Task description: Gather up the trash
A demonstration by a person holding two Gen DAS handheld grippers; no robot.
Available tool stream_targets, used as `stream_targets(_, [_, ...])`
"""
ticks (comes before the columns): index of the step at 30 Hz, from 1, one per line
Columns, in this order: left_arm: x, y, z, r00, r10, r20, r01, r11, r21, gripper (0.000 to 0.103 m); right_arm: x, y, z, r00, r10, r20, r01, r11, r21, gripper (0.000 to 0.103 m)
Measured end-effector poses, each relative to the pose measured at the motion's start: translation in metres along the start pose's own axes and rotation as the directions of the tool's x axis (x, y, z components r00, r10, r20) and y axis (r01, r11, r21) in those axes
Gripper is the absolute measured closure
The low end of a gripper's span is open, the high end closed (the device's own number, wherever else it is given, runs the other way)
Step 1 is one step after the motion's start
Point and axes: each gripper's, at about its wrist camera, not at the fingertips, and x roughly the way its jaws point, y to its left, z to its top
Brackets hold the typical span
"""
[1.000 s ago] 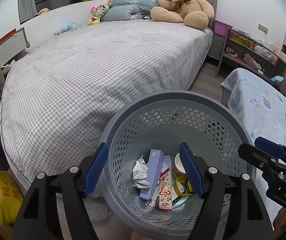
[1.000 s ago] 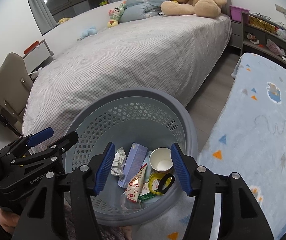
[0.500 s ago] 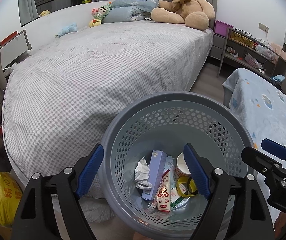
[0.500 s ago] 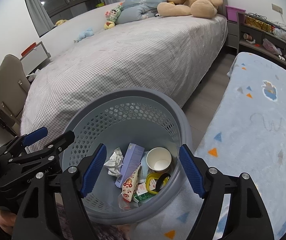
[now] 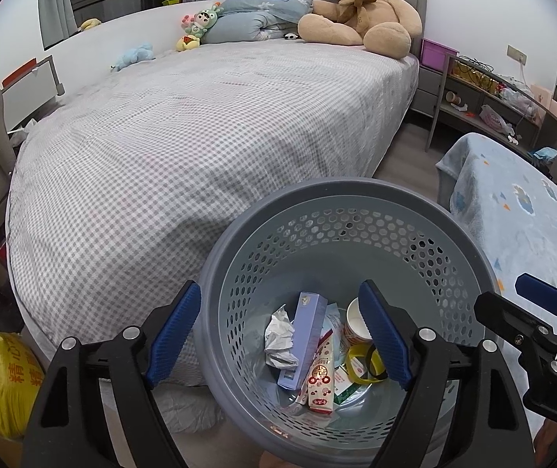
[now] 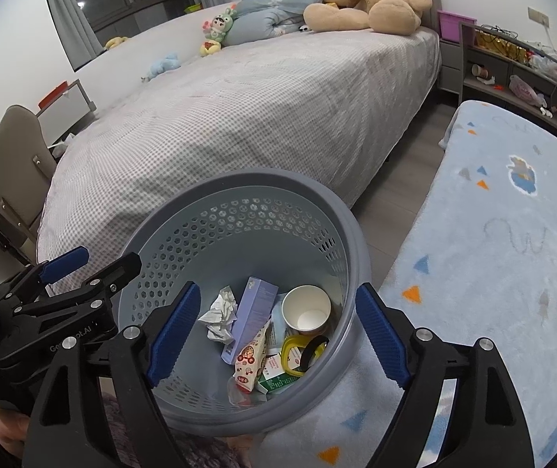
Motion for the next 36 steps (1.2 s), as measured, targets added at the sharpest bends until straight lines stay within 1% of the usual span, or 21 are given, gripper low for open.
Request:
stream_targets(30, [0.0001,-0.0016,-0.0010,1.000,0.010,0.005,-0.010,1.000,0.003,0.024,-0.0013,-0.0030,-0.0005,1.000,-0.002,-0.001,0.002,1.000,0.004,0.021])
stream_targets(36, [0.0010,-0.0001,-0.0014,1.000,0.004,-0.005,-0.004,1.000,-0.007,0.024,-0.0013,-0.0029,-0.0005,1.000,-0.001,-0.001,0.001,1.000,0.004,0.021])
